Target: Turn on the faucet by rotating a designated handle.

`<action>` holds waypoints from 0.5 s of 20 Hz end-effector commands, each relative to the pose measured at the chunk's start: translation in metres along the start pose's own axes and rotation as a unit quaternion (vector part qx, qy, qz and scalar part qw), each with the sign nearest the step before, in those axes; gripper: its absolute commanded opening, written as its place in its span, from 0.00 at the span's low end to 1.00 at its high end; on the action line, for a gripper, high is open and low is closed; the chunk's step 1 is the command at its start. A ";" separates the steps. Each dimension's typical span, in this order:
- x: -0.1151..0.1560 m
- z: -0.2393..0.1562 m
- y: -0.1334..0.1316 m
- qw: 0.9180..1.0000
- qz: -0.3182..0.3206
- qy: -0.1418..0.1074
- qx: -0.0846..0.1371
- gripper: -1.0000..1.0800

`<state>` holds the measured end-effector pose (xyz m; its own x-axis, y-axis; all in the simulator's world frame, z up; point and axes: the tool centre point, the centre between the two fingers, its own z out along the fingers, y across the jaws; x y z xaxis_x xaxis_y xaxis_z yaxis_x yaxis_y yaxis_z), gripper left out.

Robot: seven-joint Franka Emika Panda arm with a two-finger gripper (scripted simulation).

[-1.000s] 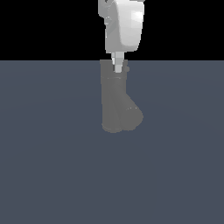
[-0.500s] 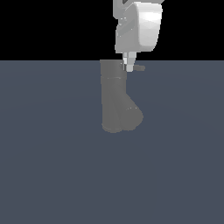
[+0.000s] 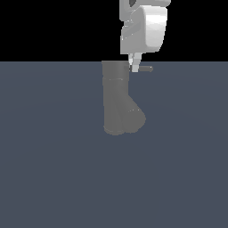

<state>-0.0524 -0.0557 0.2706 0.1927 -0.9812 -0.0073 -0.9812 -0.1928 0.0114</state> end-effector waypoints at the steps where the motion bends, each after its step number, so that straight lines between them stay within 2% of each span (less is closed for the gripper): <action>1: 0.017 0.000 -0.007 1.000 0.010 0.002 0.005 0.00; 10: 0.040 0.000 -0.021 1.000 0.016 0.003 0.005 0.00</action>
<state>-0.0298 -0.0731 0.2706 0.1860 -0.9825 -0.0074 -0.9825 -0.1860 0.0093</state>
